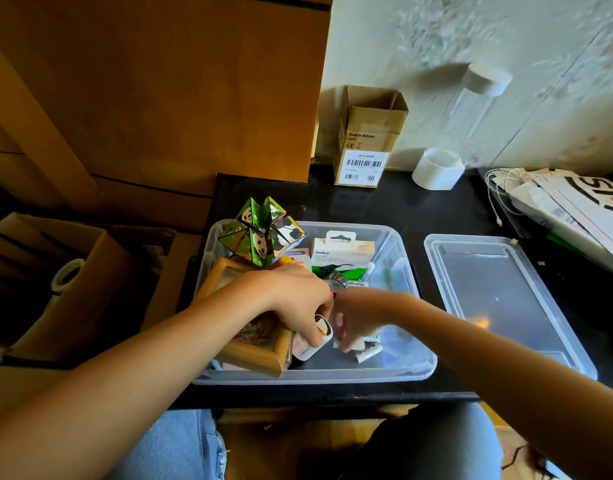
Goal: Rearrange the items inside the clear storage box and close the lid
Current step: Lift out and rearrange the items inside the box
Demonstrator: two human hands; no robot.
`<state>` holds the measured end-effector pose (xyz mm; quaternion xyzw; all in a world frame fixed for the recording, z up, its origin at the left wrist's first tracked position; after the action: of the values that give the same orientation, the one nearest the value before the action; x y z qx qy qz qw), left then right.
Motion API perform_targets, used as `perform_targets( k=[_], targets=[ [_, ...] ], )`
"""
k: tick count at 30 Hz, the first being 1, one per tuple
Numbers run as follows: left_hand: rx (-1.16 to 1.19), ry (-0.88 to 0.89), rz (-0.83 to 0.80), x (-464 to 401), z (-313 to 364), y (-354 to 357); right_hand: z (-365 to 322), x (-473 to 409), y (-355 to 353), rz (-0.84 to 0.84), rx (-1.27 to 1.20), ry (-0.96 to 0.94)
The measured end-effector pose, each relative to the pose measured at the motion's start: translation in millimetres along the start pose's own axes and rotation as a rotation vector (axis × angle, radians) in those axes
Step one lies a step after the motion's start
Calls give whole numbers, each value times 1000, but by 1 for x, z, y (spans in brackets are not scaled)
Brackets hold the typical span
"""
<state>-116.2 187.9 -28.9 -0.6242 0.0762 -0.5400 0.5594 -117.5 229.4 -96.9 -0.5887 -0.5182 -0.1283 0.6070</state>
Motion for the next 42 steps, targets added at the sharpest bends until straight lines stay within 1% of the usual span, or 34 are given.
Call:
perform_targets(
  k=[3, 5, 6, 10, 12, 15, 18, 22, 23, 24, 27, 29, 31, 33, 35, 38, 40, 42],
  targets=[
    [-15, -10, 12, 1, 0, -1, -1, 4, 22, -210, 88, 23],
    [-36, -4, 10, 1, 2, -1, 0, 3, 37, -276, 195, 61],
    [-39, 1, 5, 2, 3, -1, 0, 2, 42, -268, 255, 82],
    [-17, 12, -8, 3, 5, -2, 2, -1, 44, -142, 450, 168],
    [-11, 10, -12, 3, 5, -1, 5, 0, 39, -102, 484, 206],
    [-7, 8, -9, 2, 5, -1, 12, -1, 38, -112, 461, 263],
    [4, 5, -2, 2, 4, 0, 11, -3, 36, -54, 394, 252],
    [-11, 14, 20, 3, 5, -1, 13, 4, 31, -63, 321, 241],
    [-5, 15, 35, 2, 5, -1, 11, 6, 27, -46, 242, 193],
    [8, 13, 53, 2, 4, -2, 6, 7, 23, -26, 112, 117],
    [37, -5, 115, 2, 2, -6, -10, 18, 12, -20, -419, -124],
    [60, -24, 132, 1, 0, -6, -10, 23, 8, -35, -591, -165],
    [114, -48, 138, 1, -2, -5, -2, 23, 9, -20, -664, -144],
    [155, -54, 139, 1, -4, -5, 5, 23, 8, 22, -617, -101],
    [178, -58, 139, 3, -4, -6, 9, 20, 14, 1, -448, -48],
    [296, -70, 214, 10, -12, -11, 7, 16, 31, -105, -334, -2],
    [314, -73, 265, 16, -16, -12, 6, 13, 32, -104, -260, 19],
    [309, -66, 328, 23, -19, -15, 6, 11, 31, -105, -268, 37]
  ],
)
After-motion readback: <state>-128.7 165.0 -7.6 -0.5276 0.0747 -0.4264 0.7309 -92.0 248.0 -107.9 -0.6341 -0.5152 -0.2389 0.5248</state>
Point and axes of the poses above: each hand's wrist, its own x-axis away from the middle knuckle, its own y-axis out of the palm, z = x × y, the point moved 9 cm from there along -x, towards the middle knuckle, and after that the axes turned 10 degrees about -z, right-handed, at the moved point
